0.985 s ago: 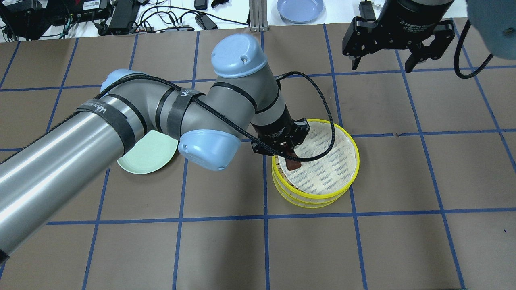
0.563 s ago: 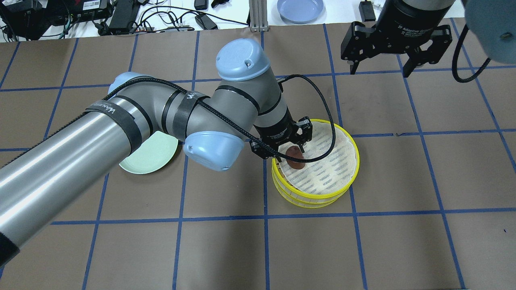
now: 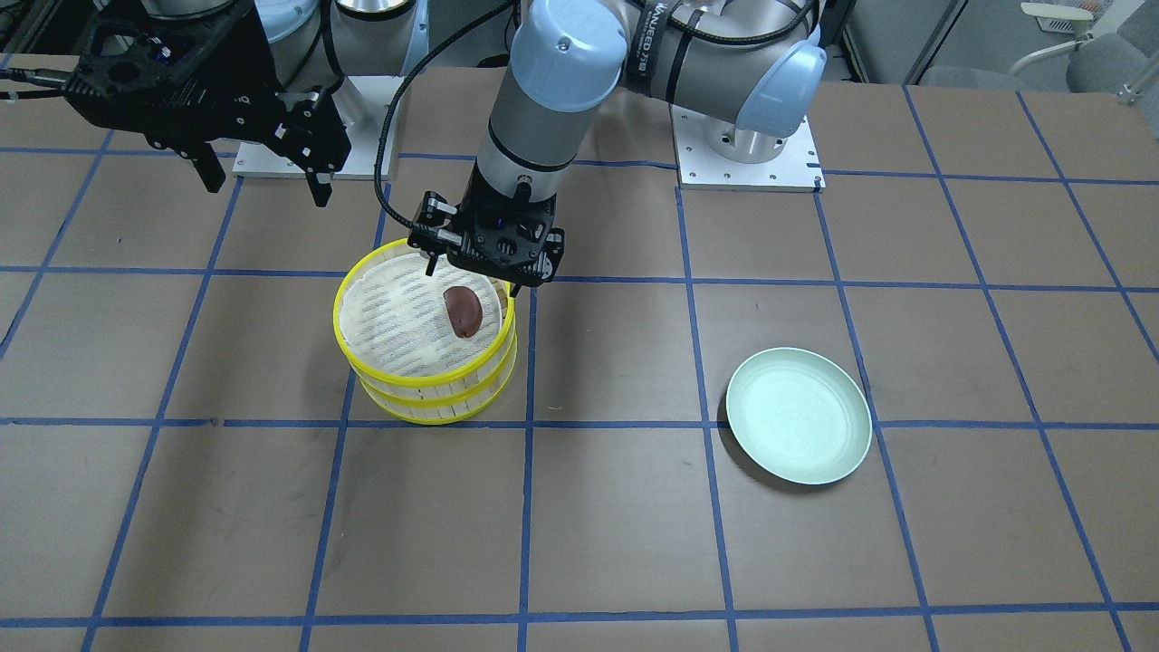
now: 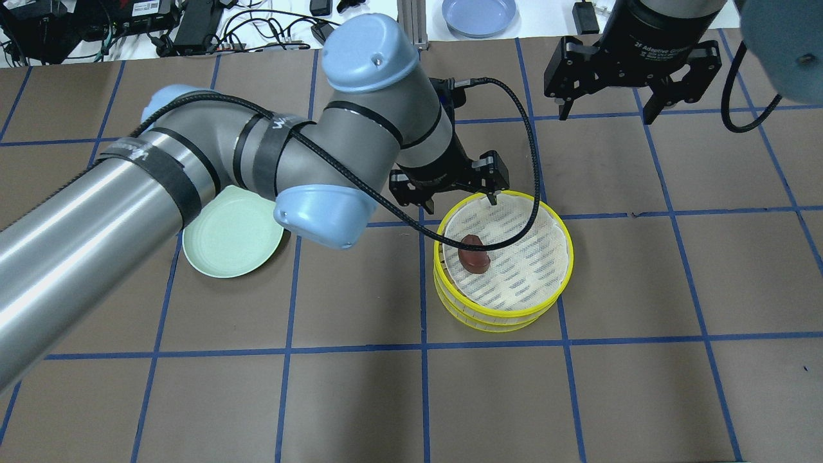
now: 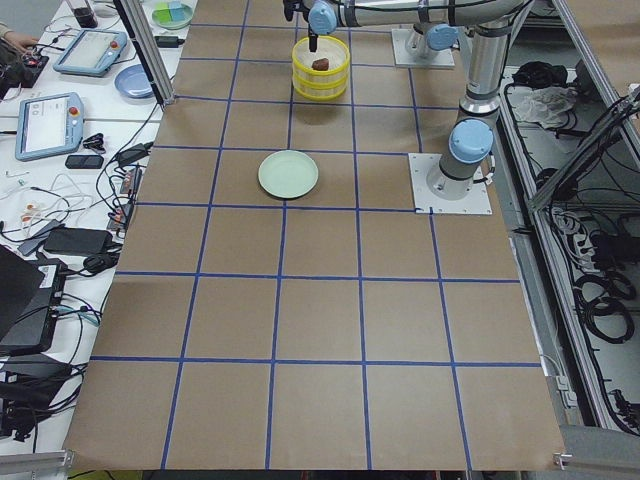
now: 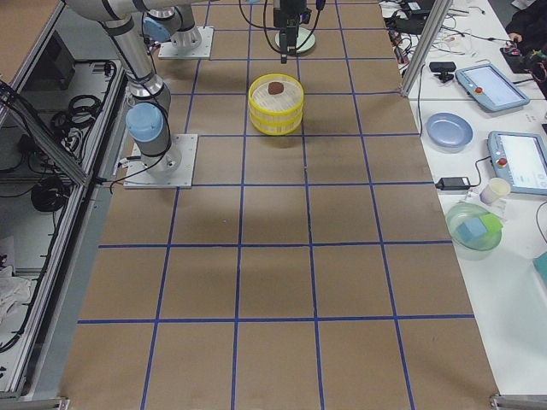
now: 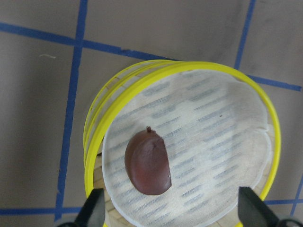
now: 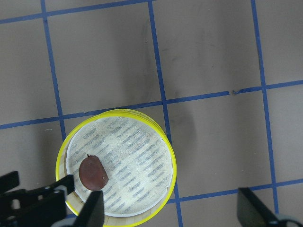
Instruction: Stack buns with steamer
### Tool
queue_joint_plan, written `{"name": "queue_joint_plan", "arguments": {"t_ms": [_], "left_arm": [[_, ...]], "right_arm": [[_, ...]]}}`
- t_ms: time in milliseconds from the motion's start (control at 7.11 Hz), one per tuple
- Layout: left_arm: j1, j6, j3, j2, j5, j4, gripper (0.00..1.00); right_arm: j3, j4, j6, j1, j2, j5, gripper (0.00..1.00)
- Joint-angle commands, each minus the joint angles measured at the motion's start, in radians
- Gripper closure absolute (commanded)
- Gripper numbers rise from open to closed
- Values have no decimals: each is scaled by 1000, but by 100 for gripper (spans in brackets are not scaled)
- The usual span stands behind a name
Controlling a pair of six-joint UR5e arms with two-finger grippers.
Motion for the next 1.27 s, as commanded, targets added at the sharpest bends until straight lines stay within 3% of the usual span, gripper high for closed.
{"name": "queue_joint_plan", "arguments": {"t_ms": [0, 141, 281, 704, 1126], "left_arm": [[146, 136, 40, 44, 159, -167, 0], [168, 136, 43, 67, 243, -189, 0], [200, 137, 57, 87, 251, -191, 0], [359, 182, 100, 153, 306, -391, 0], [413, 265, 99, 218, 322, -406, 0]], "right_arm": [[0, 0, 3, 0, 0, 7, 0], [5, 1, 0, 0, 0, 7, 0], [11, -3, 8, 2, 0, 9, 0], [11, 0, 0, 0, 0, 1, 0], [12, 1, 0, 2, 0, -2, 0]]}}
